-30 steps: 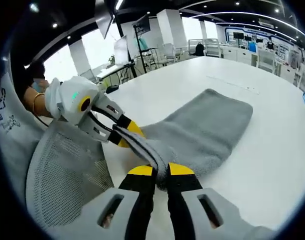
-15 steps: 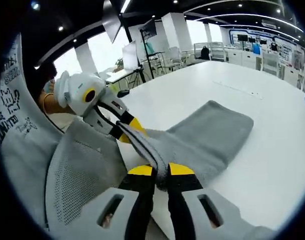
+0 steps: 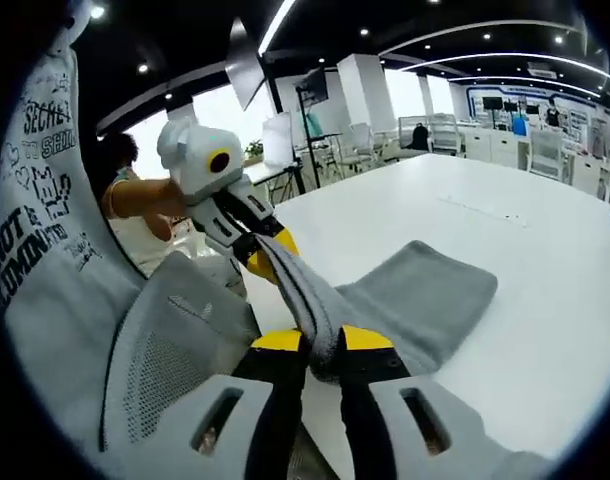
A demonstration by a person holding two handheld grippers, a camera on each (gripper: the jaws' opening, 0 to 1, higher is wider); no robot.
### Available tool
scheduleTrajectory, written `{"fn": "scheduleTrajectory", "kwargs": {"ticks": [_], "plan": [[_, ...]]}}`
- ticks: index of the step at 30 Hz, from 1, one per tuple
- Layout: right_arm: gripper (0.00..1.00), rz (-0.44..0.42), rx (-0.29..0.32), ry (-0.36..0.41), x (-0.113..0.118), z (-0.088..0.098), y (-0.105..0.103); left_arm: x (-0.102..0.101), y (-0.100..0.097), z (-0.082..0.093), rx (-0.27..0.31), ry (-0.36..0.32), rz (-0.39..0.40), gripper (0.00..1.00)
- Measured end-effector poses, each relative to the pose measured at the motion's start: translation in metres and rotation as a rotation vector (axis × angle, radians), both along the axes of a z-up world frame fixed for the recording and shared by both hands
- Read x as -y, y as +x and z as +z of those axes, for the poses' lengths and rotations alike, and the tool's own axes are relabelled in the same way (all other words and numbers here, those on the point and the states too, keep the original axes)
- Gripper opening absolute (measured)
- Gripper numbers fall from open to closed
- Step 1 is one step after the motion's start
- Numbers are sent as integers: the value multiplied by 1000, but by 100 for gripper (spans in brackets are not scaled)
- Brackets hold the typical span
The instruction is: Fold the towel on the table until its edges align and the towel forms a compact rectangular stack.
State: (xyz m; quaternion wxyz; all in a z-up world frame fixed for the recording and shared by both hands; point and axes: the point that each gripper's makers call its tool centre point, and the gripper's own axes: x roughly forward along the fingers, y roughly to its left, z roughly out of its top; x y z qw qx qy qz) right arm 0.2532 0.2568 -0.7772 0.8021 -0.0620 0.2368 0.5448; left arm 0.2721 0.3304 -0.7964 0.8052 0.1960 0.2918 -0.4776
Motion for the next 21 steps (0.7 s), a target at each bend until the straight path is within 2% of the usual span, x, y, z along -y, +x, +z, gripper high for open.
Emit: {"fn": "scheduleTrajectory", "kwargs": {"ticks": [4, 8, 10, 13, 14, 16, 17, 19, 21], "plan": [[20, 24, 53, -29, -4, -1, -6, 0, 6, 3, -61, -52, 58, 7], [38, 27, 111, -75, -5, -7, -7, 0, 9, 3, -96, -68, 81, 7], [41, 31, 136, -104, -5, -12, -10, 1, 8, 1, -138, -82, 98, 7], [40, 39, 152, -120, -7, -18, -15, 1, 10, 1, -164, -104, 128, 7], [39, 41, 194, -150, -6, -20, -13, 2, 10, 1, -175, -114, 136, 7], [37, 40, 230, -191, -3, -25, -10, 2, 11, 3, -176, -123, 138, 7], [34, 39, 233, -198, -3, -26, -10, 2, 12, 3, -178, -125, 138, 7], [22, 29, 278, -216, 1, -27, -3, 3, 12, 4, -176, -127, 137, 7], [15, 11, 274, -196, 3, -21, 2, 2, 13, 3, -174, -124, 131, 8]]}}
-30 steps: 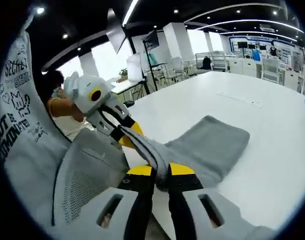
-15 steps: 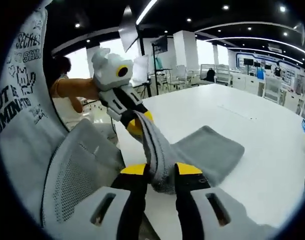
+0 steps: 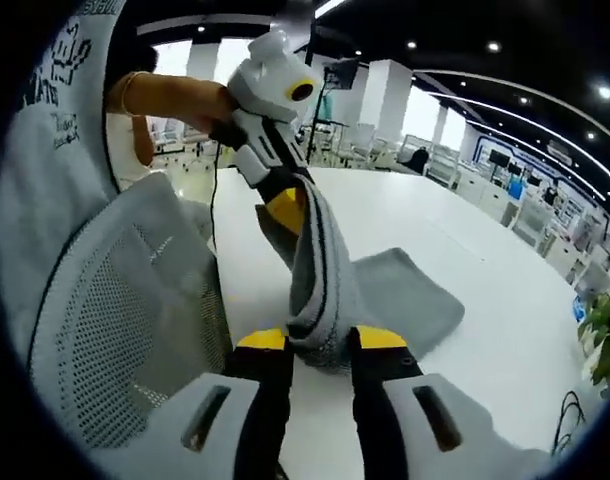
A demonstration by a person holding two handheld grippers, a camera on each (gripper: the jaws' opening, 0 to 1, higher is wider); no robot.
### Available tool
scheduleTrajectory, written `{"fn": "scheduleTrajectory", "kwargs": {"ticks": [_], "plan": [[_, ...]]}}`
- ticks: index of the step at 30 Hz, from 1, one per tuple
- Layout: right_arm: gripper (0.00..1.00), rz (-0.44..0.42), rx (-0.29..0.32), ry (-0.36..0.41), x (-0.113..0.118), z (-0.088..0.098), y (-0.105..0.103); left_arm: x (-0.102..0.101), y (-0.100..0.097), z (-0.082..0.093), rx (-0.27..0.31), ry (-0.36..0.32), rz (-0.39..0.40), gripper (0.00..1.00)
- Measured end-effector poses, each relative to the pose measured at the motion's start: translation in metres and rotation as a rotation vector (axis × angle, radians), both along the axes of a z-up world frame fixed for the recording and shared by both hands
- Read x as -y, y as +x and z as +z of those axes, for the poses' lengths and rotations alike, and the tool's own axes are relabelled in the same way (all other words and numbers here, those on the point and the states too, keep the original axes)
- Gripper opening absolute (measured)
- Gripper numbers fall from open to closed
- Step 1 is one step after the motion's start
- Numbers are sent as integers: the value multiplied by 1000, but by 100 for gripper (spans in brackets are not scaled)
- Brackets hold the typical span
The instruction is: Fold the towel on the table until its edges align and the towel forms a compact rectangular stack.
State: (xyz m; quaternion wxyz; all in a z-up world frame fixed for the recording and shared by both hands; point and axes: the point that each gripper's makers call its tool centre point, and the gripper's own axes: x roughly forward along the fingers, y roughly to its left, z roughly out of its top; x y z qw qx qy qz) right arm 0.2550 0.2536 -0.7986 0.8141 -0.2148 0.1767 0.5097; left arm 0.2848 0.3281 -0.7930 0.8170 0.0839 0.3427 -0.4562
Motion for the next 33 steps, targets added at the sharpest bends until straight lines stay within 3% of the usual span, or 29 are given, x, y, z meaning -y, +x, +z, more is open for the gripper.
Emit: {"fn": "scheduleTrajectory", "kwargs": {"ticks": [4, 7, 9, 14, 17, 21, 28, 33], "plan": [[9, -15, 9, 61, 2, 18, 7, -4, 2, 6, 19, -6, 4, 8], [7, -40, -77, 164, -1, 27, 9, -5, 5, 13, 29, -28, 16, 8], [6, -73, -106, 228, 1, 36, 16, -4, 8, 18, 48, -36, 11, 8], [6, -113, -152, 303, 3, 51, 31, -4, 17, 29, 94, -54, -12, 9], [6, -137, -191, 334, 3, 53, 44, -4, 28, 33, 101, -62, -11, 9], [6, -208, -305, 418, 6, 57, 64, -1, 43, 38, 93, -90, -13, 9], [5, -256, -327, 424, 12, 51, 102, 5, 72, 39, 79, -80, -85, 9], [5, -307, -369, 443, 15, 41, 126, 6, 90, 35, 48, -101, -79, 10]]}}
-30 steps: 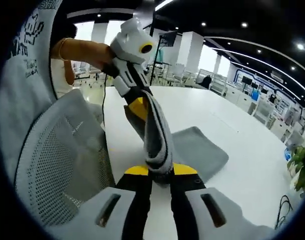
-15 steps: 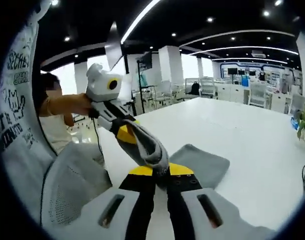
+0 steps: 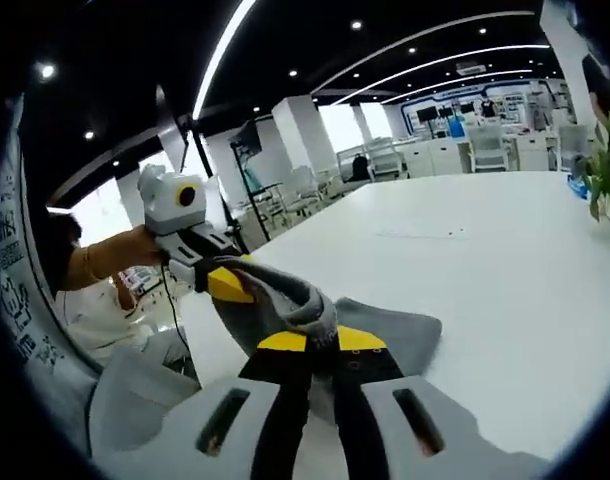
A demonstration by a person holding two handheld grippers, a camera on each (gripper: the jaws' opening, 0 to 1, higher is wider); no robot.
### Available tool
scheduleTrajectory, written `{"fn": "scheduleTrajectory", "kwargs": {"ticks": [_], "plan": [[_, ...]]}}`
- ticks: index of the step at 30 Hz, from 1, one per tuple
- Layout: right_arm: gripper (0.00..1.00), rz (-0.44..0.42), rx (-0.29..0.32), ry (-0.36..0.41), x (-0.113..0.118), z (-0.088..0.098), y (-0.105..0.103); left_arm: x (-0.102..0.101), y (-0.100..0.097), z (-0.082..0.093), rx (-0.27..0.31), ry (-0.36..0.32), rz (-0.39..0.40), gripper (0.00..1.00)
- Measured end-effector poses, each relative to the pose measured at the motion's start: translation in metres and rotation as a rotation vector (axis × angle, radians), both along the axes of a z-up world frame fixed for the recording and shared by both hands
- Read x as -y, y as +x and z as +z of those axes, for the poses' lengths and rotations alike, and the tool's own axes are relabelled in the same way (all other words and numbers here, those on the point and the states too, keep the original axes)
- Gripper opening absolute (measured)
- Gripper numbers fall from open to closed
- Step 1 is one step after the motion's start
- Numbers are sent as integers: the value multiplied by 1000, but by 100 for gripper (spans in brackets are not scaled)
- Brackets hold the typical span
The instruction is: Fold the towel on the table until its edges align and the towel forms a compact rectangular stack.
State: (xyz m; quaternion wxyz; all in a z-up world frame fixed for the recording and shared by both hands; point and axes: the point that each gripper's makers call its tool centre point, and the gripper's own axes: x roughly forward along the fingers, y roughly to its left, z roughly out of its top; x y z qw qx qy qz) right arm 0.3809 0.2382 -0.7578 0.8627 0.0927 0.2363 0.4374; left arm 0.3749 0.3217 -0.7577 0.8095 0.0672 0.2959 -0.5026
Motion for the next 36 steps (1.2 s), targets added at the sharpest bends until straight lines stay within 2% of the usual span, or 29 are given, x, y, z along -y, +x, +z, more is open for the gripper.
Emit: {"fn": "scheduleTrajectory", "kwargs": {"ticks": [3, 6, 15, 23, 29, 34, 36], "plan": [[5, -14, -16, 0, -1, -8, 13, 1, 15, -9, -23, -1, 3, 10], [5, -38, -60, -5, -1, -23, 29, 2, 26, -21, -22, 23, -11, 10], [5, -49, -139, -29, -3, -59, 59, -4, 68, -62, -78, 59, 37, 12], [6, -46, -215, -63, -7, -95, 71, -12, 81, -103, -153, 99, 73, 14], [6, -58, -244, -63, -6, -109, 78, -15, 86, -119, -189, 92, 108, 15], [6, -71, -255, -59, -3, -116, 82, -19, 89, -125, -156, 99, 101, 20], [6, -84, -264, -53, -3, -119, 85, -25, 94, -127, -157, 99, 143, 20]]}}
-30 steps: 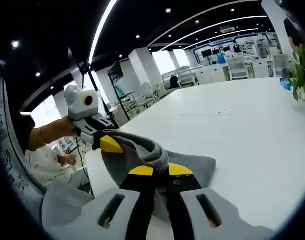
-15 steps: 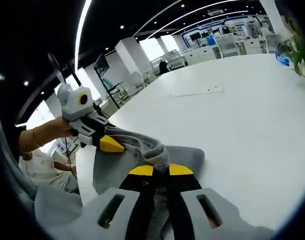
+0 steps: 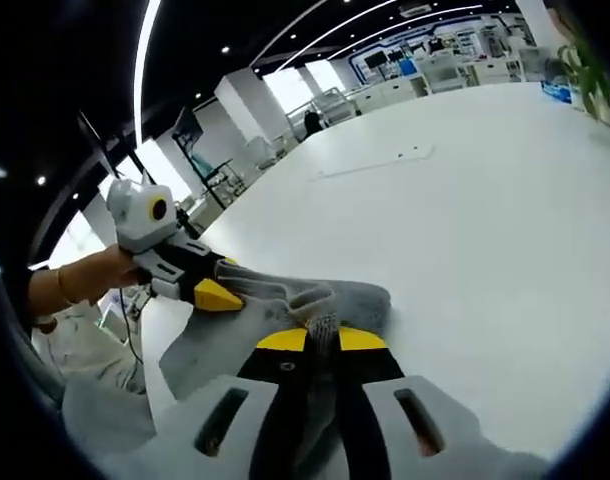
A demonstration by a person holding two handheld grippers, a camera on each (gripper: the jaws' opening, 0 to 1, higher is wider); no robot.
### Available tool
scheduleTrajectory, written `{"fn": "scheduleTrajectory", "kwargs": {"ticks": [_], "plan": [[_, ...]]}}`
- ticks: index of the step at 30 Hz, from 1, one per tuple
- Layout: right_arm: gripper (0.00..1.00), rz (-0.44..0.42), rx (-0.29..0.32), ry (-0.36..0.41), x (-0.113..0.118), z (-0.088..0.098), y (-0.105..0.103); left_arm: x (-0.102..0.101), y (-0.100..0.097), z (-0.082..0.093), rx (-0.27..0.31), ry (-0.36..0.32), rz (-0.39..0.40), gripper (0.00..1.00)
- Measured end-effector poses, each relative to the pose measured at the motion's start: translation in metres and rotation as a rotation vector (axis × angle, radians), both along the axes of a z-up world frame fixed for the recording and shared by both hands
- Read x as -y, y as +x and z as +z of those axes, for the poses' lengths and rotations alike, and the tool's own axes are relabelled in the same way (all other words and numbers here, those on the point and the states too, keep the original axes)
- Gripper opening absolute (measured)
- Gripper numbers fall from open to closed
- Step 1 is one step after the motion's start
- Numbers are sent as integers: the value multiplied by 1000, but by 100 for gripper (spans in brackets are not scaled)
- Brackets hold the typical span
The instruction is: Fold the towel on the table until its edges align and the towel forms a compact rectangular stack.
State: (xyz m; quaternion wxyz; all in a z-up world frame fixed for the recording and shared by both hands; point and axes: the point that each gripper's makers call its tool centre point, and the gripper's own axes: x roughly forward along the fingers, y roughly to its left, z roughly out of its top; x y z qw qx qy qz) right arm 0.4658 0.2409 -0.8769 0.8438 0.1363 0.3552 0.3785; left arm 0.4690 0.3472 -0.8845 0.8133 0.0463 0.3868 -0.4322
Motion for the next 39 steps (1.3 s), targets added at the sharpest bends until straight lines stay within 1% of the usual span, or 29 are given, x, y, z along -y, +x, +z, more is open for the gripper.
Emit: {"fn": "scheduleTrajectory", "kwargs": {"ticks": [3, 6, 8, 9, 10, 12, 14, 16, 18, 20, 21, 22, 24, 25, 26, 27, 32, 35, 39], "plan": [[7, -14, -4, 3, 0, -2, 2, -7, 5, 1, 17, -10, 42, 20], [7, -25, -4, -2, 1, -5, 3, -13, 8, -1, 43, 4, 54, 19], [8, -34, -4, -3, 1, -7, 4, -17, 12, -3, 65, 29, 70, 19], [8, -39, 0, -5, 2, -7, 4, -22, 17, -2, 104, 60, 84, 19], [8, -42, 4, -8, 2, -7, 4, -23, 17, -1, 125, 77, 73, 20], [9, -48, 10, -9, 2, -7, 4, -22, 16, -2, 133, 87, 66, 22], [10, -46, 37, -40, 4, -8, 5, -19, 15, -5, 134, 95, 52, 21], [13, -43, 79, -80, 6, -8, 7, -18, 16, -8, 154, 122, 38, 21], [16, -50, 95, -113, 8, -10, 9, -17, 16, -10, 164, 130, 33, 20], [22, -55, 116, -146, 11, -13, 12, -16, 16, -14, 165, 136, 23, 19], [23, -57, 115, -152, 12, -15, 12, -15, 16, -15, 167, 136, 17, 18], [23, -56, 114, -146, 11, -15, 12, -15, 17, -15, 173, 133, 7, 17], [16, -39, 103, -118, 7, -15, 10, -15, 18, -16, 173, 122, 7, 17], [15, -35, 108, -120, 6, -15, 10, -15, 19, -17, 174, 120, 7, 17], [14, -20, 133, -144, 5, -16, 11, -14, 20, -17, 185, 114, 1, 16], [14, -17, 140, -150, 5, -17, 11, -14, 21, -17, 192, 111, -2, 16], [11, -59, 127, -128, 6, -21, 19, -10, 26, -16, 225, 114, -6, 13], [11, -76, 131, -121, 7, -22, 25, -9, 34, -16, 244, 115, 1, 13], [10, -88, 138, -127, 8, -21, 36, -9, 45, -16, 262, 97, -1, 12]]}}
